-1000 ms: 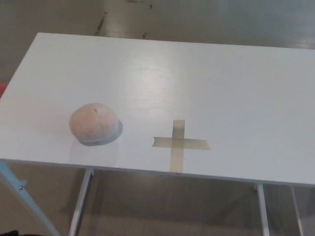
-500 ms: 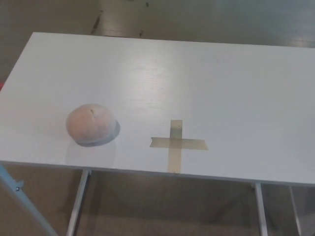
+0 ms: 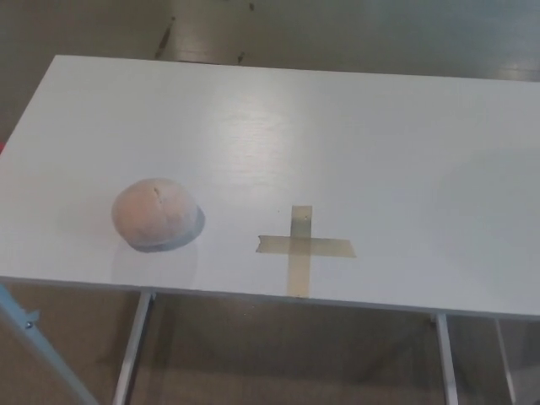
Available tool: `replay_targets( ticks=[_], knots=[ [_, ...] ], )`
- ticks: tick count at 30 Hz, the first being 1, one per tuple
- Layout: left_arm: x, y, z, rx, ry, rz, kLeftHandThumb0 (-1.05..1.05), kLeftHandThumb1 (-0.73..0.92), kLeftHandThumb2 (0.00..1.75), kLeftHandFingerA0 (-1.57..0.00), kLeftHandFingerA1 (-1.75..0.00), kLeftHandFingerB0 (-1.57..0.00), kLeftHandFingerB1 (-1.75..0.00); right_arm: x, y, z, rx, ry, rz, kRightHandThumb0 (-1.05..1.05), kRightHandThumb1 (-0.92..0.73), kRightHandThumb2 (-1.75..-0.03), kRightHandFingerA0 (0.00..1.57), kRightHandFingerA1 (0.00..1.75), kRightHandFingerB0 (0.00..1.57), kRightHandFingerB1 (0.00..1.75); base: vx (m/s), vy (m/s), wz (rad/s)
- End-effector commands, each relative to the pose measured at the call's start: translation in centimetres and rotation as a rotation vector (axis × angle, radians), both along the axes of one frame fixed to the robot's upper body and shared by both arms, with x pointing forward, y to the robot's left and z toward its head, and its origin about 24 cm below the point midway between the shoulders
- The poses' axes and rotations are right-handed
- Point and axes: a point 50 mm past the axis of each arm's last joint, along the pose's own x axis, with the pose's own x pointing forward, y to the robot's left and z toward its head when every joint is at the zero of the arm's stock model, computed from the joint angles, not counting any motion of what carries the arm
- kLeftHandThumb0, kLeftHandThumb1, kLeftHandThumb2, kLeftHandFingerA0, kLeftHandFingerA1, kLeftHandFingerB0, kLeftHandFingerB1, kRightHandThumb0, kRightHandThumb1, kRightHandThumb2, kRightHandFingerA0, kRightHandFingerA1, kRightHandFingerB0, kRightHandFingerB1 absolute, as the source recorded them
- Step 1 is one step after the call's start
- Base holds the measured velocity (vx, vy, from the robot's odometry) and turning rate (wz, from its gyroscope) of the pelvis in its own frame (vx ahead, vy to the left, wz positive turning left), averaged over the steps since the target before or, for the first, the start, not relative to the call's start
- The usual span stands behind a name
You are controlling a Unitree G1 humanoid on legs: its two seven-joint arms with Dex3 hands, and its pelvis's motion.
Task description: Use the left hand to take the pink dumpling toy on a person's hand and put it on the desk.
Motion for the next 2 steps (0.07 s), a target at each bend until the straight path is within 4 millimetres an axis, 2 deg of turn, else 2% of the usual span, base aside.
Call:
replay_targets(
  ticks=[1,2],
  knots=[
    [-1.51,0.94,-0.28,0.149,0.052,-0.017,-0.52,0.62,0.86,-0.49,-0.51,-0.35,-0.46,-2.03,0.01,-0.36,-0.018,0.017,-0.020,-0.17,-0.72,-0.61,0.74,0.52,0.53,0.42,0.00,0.000,0.00],
    [-1.51,0.94,-0.28,0.149,0.052,-0.017,-0.52,0.62,0.86,-0.49,-0.51,-0.35,-0.46,-2.03,0.01,-0.36,-0.018,0.017,-0.020,-0.17,-0.72,-0.61,0.74,0.52,0.53,0.42,0.00,0.000,0.00]
  ],
)
